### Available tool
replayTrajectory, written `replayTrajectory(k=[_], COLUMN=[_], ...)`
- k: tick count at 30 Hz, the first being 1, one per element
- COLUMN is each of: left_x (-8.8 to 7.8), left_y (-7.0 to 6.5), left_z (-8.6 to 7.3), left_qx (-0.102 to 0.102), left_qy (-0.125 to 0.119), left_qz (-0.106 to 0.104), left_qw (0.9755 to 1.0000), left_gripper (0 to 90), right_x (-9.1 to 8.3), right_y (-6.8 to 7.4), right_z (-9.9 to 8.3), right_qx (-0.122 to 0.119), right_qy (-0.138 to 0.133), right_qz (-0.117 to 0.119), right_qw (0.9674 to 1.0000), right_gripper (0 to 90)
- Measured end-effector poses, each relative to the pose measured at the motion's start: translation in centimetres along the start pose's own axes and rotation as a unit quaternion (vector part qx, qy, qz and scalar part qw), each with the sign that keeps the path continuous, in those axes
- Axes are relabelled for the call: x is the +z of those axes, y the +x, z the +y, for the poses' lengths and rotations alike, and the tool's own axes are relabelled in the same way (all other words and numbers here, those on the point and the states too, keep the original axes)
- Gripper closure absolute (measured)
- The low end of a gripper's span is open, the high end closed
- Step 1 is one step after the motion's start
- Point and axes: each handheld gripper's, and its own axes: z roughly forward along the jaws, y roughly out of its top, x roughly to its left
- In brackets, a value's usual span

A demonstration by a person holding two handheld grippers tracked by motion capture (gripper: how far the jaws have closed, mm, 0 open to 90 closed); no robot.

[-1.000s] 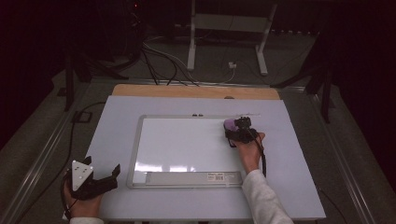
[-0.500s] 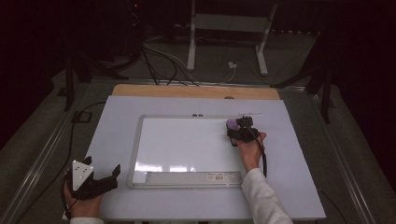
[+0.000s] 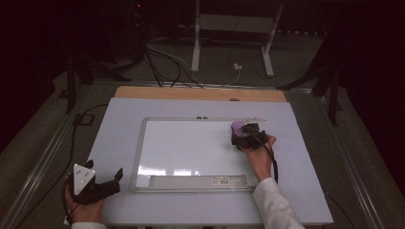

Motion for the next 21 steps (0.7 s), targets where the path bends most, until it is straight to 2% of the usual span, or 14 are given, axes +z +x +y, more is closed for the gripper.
replayTrajectory(k=[3,4,9,16,21], left_x=[0.0,0.0,0.0,-0.1,0.0], left_y=[-0.1,-0.1,0.0,0.0,0.0], left_z=[0.0,0.0,0.0,0.0,0.0], left_qx=[0.000,0.001,0.000,0.000,0.000], left_qy=[-0.001,-0.001,0.000,-0.001,0.000], left_qz=[0.000,0.000,0.000,0.001,0.001], left_qw=[1.0000,1.0000,1.0000,1.0000,1.0000], left_gripper=[0.6,0.6,0.6,0.6,0.6], right_x=[-0.1,0.0,0.2,0.4,0.5], right_y=[0.6,0.6,0.9,0.5,-0.3], right_z=[-0.3,-0.4,-0.4,-0.3,-0.4], right_qx=[-0.020,-0.021,-0.032,-0.030,-0.017], right_qy=[0.001,0.006,0.013,0.018,0.024], right_qz=[-0.002,0.001,-0.013,-0.021,-0.027], right_qw=[0.9998,0.9998,0.9993,0.9992,0.9992], right_gripper=[32.5,33.1,35.7,34.1,33.6])
